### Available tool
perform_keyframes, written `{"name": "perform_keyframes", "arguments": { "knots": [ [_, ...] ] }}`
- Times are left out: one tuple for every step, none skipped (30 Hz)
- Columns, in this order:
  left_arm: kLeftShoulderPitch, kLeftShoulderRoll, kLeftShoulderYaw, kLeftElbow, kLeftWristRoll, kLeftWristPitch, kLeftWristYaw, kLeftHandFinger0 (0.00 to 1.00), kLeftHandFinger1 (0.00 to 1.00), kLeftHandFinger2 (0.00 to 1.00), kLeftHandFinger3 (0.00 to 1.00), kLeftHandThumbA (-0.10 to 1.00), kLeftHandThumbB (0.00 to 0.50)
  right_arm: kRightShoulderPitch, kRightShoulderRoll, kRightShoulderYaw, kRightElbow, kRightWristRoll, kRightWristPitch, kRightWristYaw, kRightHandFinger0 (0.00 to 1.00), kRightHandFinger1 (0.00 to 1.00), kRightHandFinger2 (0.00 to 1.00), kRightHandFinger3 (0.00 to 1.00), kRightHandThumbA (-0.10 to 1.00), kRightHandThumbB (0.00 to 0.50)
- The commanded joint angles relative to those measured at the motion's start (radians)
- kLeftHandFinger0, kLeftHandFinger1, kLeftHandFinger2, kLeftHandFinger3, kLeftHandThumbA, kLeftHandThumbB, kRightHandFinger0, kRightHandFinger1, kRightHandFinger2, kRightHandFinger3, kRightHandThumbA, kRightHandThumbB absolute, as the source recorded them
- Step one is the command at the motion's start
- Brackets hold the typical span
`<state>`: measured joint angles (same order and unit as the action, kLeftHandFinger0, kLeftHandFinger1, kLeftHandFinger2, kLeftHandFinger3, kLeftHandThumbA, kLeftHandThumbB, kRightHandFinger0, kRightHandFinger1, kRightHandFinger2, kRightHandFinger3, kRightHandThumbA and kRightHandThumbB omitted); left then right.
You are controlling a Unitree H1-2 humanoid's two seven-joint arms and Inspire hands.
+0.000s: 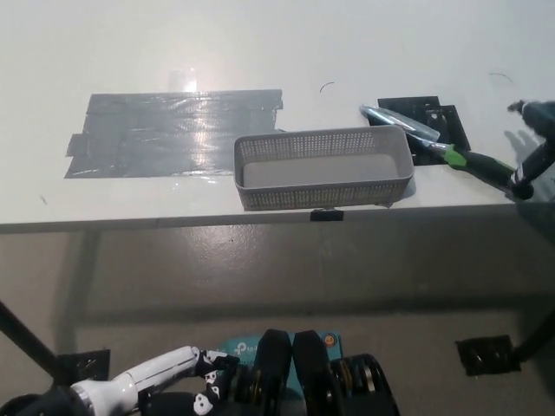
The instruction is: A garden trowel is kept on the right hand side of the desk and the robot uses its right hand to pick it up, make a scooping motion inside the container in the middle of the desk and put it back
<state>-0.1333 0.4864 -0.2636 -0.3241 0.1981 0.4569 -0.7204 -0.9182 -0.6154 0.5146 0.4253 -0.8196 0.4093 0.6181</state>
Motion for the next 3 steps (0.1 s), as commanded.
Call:
{"name": "perform_keyframes", "arguments": {
  "knots": [
    [-0.005, 0.021, 0.016, -0.030, -0.014, 0.005, 0.029, 1.00, 1.00, 1.00, 1.00, 1.00, 0.409, -0.074, -0.087, -0.051, -0.153, 0.019, 0.014, 0.104, 1.00, 1.00, 1.00, 1.00, 1.00, 0.500],
    [-0.003, 0.018, 0.019, -0.032, -0.017, 0.007, 0.030, 1.00, 1.00, 1.00, 1.00, 1.00, 0.421, -0.067, -0.098, -0.061, -0.196, 0.029, 0.015, 0.119, 1.00, 1.00, 1.00, 1.00, 0.98, 0.500],
    [-0.003, 0.018, 0.019, -0.032, -0.017, 0.007, 0.030, 1.00, 1.00, 1.00, 1.00, 1.00, 0.421, -0.067, -0.098, -0.061, -0.196, 0.029, 0.015, 0.119, 1.00, 1.00, 1.00, 1.00, 0.98, 0.500]
  ]
}}
